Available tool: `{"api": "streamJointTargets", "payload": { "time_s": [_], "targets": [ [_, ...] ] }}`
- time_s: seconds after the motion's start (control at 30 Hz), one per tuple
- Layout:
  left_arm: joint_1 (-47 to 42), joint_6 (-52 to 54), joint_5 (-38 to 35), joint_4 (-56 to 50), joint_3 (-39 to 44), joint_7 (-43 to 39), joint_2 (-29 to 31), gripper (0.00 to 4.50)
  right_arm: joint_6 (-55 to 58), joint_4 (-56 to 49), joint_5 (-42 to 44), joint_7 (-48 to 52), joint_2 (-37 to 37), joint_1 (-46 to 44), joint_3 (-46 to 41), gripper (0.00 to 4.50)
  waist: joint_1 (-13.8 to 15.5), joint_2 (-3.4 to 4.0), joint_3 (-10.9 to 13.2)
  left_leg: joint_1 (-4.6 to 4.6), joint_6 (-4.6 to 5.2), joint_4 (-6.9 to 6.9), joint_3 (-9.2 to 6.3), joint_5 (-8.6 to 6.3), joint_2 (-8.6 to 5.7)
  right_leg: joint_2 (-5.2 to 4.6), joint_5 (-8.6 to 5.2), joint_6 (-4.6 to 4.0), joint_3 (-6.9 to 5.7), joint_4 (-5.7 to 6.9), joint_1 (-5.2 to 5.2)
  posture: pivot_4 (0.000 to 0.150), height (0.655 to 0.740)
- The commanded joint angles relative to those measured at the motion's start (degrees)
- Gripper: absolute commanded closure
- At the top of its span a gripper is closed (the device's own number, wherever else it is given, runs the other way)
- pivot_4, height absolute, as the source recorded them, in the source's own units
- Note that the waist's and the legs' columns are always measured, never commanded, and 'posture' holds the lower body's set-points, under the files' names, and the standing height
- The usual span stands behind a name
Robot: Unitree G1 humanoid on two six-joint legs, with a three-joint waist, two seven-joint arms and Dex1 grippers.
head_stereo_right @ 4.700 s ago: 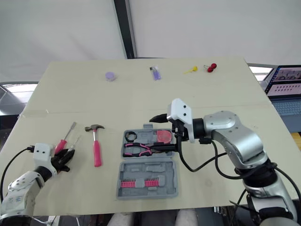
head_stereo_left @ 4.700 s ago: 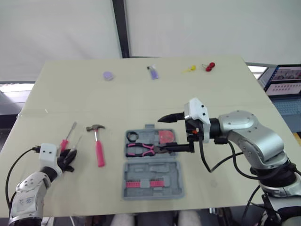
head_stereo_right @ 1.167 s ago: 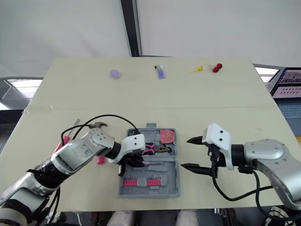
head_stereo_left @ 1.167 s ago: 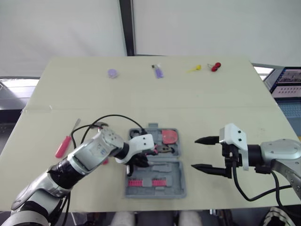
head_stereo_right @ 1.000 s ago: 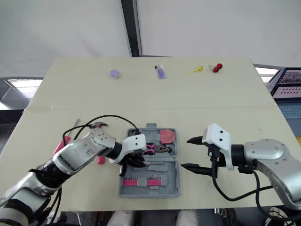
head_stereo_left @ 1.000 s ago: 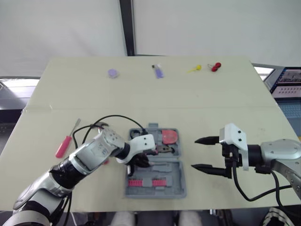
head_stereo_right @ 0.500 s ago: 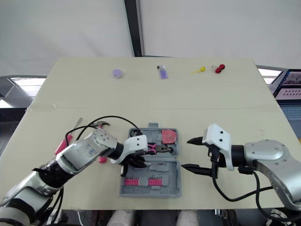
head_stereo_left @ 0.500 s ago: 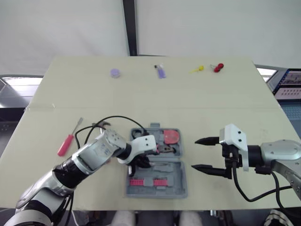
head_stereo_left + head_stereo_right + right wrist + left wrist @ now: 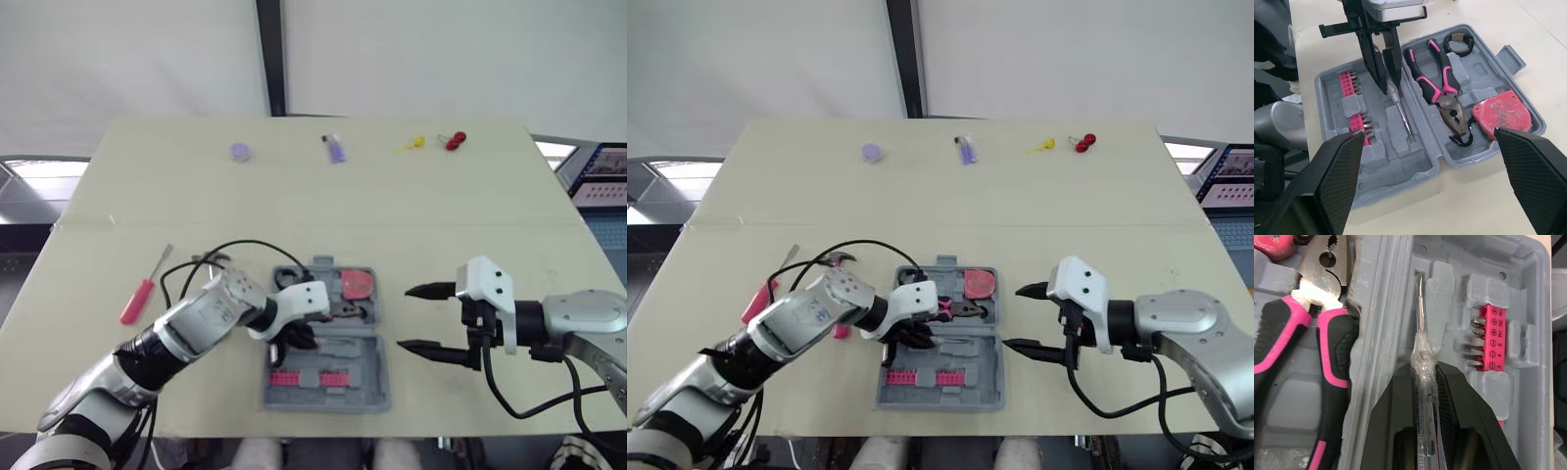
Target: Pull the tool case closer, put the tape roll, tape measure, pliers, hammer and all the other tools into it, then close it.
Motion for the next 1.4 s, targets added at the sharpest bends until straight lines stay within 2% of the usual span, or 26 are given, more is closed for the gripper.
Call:
{"api": "streamJointTargets", "payload": {
  "time_s": [0.03, 0.8, 0.83, 0.9, 1.2, 1.4],
  "targets": [
    [-0.8, -1.0, 0.9, 0.2, -0.5, -0.4, -0.4, 4.42, -0.1, -2.0, 1.3, -0.3, -0.2, 0.3, -2.3, 0.00, 0.0, 0.00, 0.0, 0.00, 0.00, 0.00, 0.00, 0.00, 0.00, 0.00, 0.00, 0.00, 0.00, 0.00, 0.00, 0.150, 0.7400],
    [-0.5, -1.7, 1.8, 1.2, -0.6, -1.1, -1.1, 4.42, -0.2, -2.6, 1.4, -1.3, -0.1, 1.2, -2.9, 0.00, 0.0, 0.00, 0.0, -0.01, 0.01, 0.04, -0.01, -0.01, 0.00, 0.00, 0.00, 0.00, 0.00, 0.02, 0.00, 0.150, 0.7400],
    [-0.5, -1.7, 1.8, 1.1, -0.6, -1.1, -1.1, 3.39, -0.1, -2.7, 1.5, -1.3, -0.1, 1.3, -3.0, 0.00, 0.0, 0.00, 0.0, -0.01, 0.02, 0.04, -0.01, -0.01, 0.00, 0.00, 0.00, 0.00, 0.00, 0.02, 0.00, 0.150, 0.7400],
    [-0.4, -1.4, 1.5, 0.5, -0.6, -1.4, -0.9, 2.62, 0.0, -2.9, 1.6, -1.2, -0.1, 1.4, -3.1, 0.00, 0.0, 0.00, 0.0, -0.01, 0.02, 0.04, -0.01, -0.01, 0.00, 0.00, 0.00, 0.00, 0.00, 0.02, 0.00, 0.150, 0.7400],
    [0.3, 2.2, -0.6, -2.6, 1.2, -1.8, -0.9, 2.62, 0.4, -3.4, 2.4, -1.3, -0.3, 1.5, -3.0, 0.00, 0.0, 0.00, 0.0, -0.02, 0.02, 0.06, -0.01, -0.01, 0.00, 0.00, 0.00, 0.00, 0.00, 0.02, 0.00, 0.150, 0.7400],
    [-2.2, 8.4, -5.8, -5.6, 7.0, -2.2, -1.5, 2.62, 1.0, -3.7, 3.2, -1.3, -0.7, 1.0, -3.4, 0.00, 0.0, 0.00, 0.0, -0.03, 0.02, 0.06, -0.03, -0.01, 0.00, 0.00, 0.00, 0.00, 0.00, 0.03, 0.00, 0.150, 0.7400]
  ]
}}
